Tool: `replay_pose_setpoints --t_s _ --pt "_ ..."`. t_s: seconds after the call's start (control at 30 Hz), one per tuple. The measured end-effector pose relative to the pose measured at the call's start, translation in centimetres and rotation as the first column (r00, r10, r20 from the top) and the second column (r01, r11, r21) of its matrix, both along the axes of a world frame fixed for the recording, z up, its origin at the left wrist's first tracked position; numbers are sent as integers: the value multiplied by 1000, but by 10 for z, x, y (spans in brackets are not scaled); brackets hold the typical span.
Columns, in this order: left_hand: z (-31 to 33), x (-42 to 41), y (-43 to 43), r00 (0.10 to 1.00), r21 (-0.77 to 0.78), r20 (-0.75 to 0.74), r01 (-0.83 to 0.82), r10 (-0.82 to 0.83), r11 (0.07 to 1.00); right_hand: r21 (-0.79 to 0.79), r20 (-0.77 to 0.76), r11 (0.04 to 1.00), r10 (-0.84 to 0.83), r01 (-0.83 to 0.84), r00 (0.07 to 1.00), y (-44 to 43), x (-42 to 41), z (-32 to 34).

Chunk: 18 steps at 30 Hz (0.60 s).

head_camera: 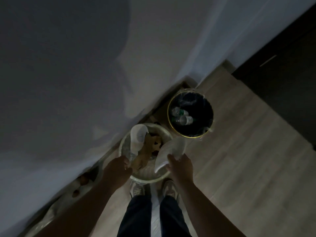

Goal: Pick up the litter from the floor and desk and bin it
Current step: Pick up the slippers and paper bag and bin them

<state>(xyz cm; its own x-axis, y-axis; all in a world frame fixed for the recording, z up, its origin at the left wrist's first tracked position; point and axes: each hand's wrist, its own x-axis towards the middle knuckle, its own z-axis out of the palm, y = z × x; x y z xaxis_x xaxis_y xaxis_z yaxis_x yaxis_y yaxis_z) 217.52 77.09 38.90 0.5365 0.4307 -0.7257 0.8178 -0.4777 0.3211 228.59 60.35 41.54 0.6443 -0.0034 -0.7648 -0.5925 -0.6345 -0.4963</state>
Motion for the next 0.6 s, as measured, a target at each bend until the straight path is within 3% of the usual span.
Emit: replay_pose_setpoints --t_s 0.1,0.47,0.6 --pt "-1 -4 9 1000 -3 19 -18 18 1000 22 -89 996 85 -84 992 23 -2 -9" --pt "57 -6 34 998 21 63 -3 2 1000 -99 17 940 329 -326 944 17 -6 39" --pt "105 -7 41 995 63 95 23 -29 998 -219 25 772 615 -596 788 5 -5 81"
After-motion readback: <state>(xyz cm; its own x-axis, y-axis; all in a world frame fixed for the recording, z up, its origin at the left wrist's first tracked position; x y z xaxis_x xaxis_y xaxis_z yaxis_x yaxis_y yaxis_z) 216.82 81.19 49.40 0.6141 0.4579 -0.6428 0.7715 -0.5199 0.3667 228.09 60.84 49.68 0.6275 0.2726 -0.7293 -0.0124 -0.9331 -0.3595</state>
